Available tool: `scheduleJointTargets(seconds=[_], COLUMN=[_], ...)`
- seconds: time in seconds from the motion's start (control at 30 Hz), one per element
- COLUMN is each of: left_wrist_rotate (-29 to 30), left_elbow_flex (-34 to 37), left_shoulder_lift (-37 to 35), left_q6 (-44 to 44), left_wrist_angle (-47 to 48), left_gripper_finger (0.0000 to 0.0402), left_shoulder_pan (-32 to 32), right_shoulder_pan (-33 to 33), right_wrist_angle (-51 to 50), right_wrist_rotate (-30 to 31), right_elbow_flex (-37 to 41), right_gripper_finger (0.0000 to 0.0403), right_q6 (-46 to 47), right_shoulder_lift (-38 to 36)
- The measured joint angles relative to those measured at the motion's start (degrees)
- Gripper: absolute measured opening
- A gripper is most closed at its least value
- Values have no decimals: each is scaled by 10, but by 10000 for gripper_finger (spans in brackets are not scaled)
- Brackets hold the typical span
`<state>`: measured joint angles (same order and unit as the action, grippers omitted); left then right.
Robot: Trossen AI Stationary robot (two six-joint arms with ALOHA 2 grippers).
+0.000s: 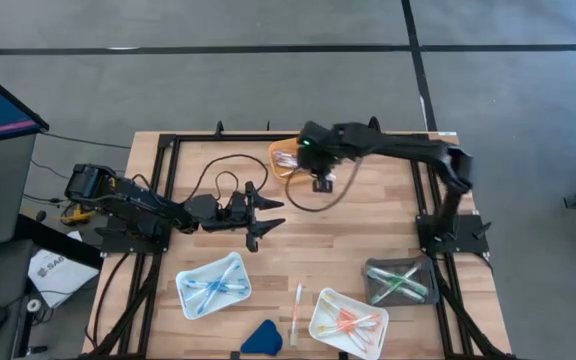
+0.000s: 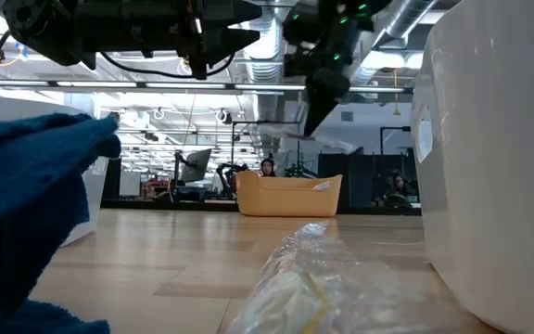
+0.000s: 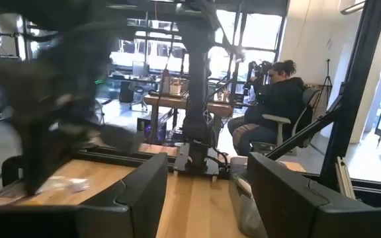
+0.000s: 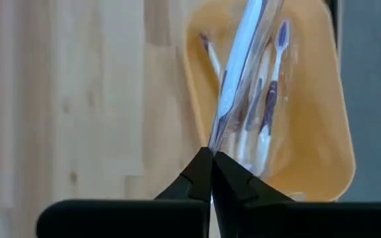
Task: Pick & Place Toothbrushes
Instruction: Put the purple toothbrush into the yellow bin
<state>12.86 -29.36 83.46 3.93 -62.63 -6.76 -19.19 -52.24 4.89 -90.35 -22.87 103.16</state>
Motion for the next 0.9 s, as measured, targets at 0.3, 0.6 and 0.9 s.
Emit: scheduleJointTargets(seconds=[0.3, 0.6, 0.9], left_wrist_rotate=[-2, -17, -38], left_elbow_flex=[16, 33, 33], left_shoulder_lift=[0, 0, 0], left_q6=[37, 78, 86], left_wrist_angle=[13, 13, 13], left_gripper_finger=[204, 204, 204], left_shoulder_pan=[0, 0, -7], right_shoulder_pan=[-34, -52, -95], right_wrist_angle=[-102, -111, -112], right_wrist_rotate=[1, -5, -6], right_elbow_flex=[-192, -240, -229], right_gripper_finger=[0, 0, 0], right_q6=[-108, -144, -79], right_shoulder_lift=[159, 210, 210])
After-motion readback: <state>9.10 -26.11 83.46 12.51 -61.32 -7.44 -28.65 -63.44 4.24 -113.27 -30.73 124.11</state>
